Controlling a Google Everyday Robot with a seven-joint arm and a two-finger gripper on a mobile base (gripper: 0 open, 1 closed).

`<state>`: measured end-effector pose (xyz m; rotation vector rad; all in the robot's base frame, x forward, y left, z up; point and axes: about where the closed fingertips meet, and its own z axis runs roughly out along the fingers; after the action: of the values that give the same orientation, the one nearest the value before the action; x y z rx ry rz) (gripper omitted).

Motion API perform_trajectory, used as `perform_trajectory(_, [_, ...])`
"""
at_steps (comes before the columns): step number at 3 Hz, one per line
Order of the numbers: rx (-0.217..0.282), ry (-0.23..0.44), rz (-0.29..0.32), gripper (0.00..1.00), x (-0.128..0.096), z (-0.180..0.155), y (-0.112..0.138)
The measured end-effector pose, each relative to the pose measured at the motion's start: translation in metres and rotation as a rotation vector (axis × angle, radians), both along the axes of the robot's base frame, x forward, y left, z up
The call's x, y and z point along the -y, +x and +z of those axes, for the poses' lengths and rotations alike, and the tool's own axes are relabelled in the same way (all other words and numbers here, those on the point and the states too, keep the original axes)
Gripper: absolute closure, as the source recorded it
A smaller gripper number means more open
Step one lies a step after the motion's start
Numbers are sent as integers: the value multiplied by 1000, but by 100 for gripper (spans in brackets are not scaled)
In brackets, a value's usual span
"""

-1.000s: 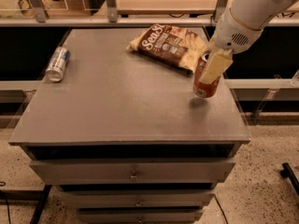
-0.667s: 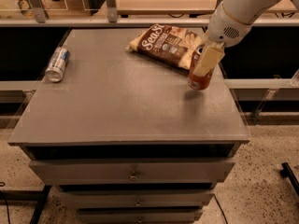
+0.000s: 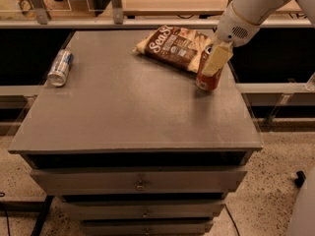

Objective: Move coke can near brown chip bag

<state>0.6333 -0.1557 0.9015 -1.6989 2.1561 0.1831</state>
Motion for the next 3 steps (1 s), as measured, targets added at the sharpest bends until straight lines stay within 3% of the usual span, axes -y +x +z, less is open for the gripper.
perform_trajectory(3, [-15,-21,21,7,1,-4,1])
